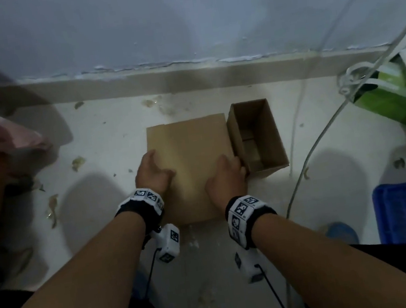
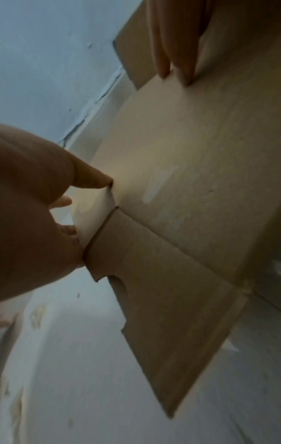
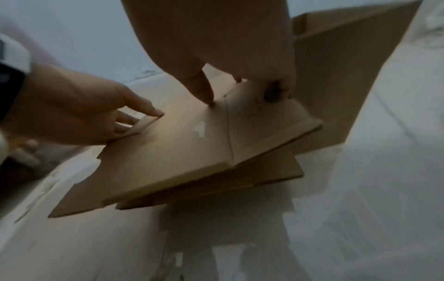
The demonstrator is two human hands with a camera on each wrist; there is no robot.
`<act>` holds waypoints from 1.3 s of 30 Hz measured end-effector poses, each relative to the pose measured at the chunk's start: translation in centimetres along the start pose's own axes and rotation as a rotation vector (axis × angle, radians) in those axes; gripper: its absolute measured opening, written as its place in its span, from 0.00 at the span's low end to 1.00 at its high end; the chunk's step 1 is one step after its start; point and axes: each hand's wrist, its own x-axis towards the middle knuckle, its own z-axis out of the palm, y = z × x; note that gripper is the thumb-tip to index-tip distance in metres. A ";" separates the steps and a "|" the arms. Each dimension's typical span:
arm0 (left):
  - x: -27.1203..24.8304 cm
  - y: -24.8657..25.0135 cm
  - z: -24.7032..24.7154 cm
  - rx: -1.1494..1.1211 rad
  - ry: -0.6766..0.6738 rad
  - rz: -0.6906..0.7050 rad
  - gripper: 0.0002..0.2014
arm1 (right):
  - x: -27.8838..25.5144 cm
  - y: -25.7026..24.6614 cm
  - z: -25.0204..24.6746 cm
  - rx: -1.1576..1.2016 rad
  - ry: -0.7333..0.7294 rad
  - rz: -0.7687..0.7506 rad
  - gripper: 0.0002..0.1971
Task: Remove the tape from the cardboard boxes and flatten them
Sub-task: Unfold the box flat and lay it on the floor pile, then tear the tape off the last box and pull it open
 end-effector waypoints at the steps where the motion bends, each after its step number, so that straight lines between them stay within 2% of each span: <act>1: 0.2 0.0 0.5 0.012 -0.021 -0.013 0.40 | 0.7 0.6 0.2 0.016 -0.017 0.026 0.26; 3: 0.9 0.0 1.8 0.035 -0.064 -0.035 0.42 | 1.9 1.9 0.5 0.033 -0.054 0.062 0.28; 6: 0.8 0.3 4.0 0.275 -0.047 -0.033 0.43 | 3.0 3.8 0.7 0.052 -0.134 0.080 0.32; 8: 0.7 0.2 5.1 0.308 -0.022 -0.175 0.48 | 3.5 4.6 1.4 0.139 -0.180 0.110 0.38; 10: 0.8 -0.4 5.5 0.210 -0.049 -0.364 0.52 | 3.7 5.1 2.1 0.318 -0.188 0.215 0.45; 12: 1.1 -1.4 5.3 0.127 -0.085 -0.428 0.52 | 3.8 5.3 2.5 0.413 -0.184 0.304 0.46; 14: 1.3 -2.4 5.0 0.050 -0.094 -0.379 0.45 | 4.1 5.5 2.4 0.460 -0.177 0.335 0.41; 16: 1.4 -3.4 4.6 -0.051 -0.058 -0.326 0.33 | 4.6 5.8 2.2 0.529 -0.166 0.342 0.35; 18: 1.0 -3.5 4.3 -0.098 -0.015 -0.274 0.27 | 4.8 6.1 2.3 0.548 -0.121 0.315 0.29; 22: 0.4 -3.6 4.1 -0.007 0.104 -0.172 0.22 | 4.5 6.3 2.2 0.492 -0.050 0.196 0.21; 25: 0.2 -3.0 3.9 0.117 0.160 -0.232 0.27 | 3.8 6.1 2.0 0.430 -0.072 0.140 0.17; 27: -0.3 -2.1 4.0 0.249 0.185 -0.286 0.30 | 3.3 5.5 1.7 0.285 -0.073 0.133 0.19; 29: -1.6 -0.9 4.3 0.349 0.210 -0.214 0.28 | 2.5 4.5 1.0 0.065 -0.056 0.118 0.18; 31: -3.2 0.1 4.8 0.431 0.180 0.008 0.24 | 1.5 3.4 -0.4 -0.051 0.016 0.053 0.14; 33: -4.7 1.0 5.8 0.427 0.085 0.195 0.24 | 0.5 2.5 -2.1 -0.078 0.173 -0.047 0.12; 36: -6.0 2.7 8.0 0.331 -0.027 0.311 0.23 | -0.4 2.2 -3.8 -0.094 0.501 -0.182 0.20; 37: -6.4 3.3 8.6 0.309 -0.054 0.346 0.22 | -0.2 2.6 -4.2 -0.091 0.593 -0.181 0.23; 38: -6.9 3.8 9.0 0.283 -0.088 0.375 0.21 | 0.1 3.2 -4.5 -0.109 0.624 -0.140 0.25; 39: -7.2 4.2 9.3 0.265 -0.122 0.390 0.19 | 0.3 4.2 -4.9 -0.159 0.578 -0.066 0.27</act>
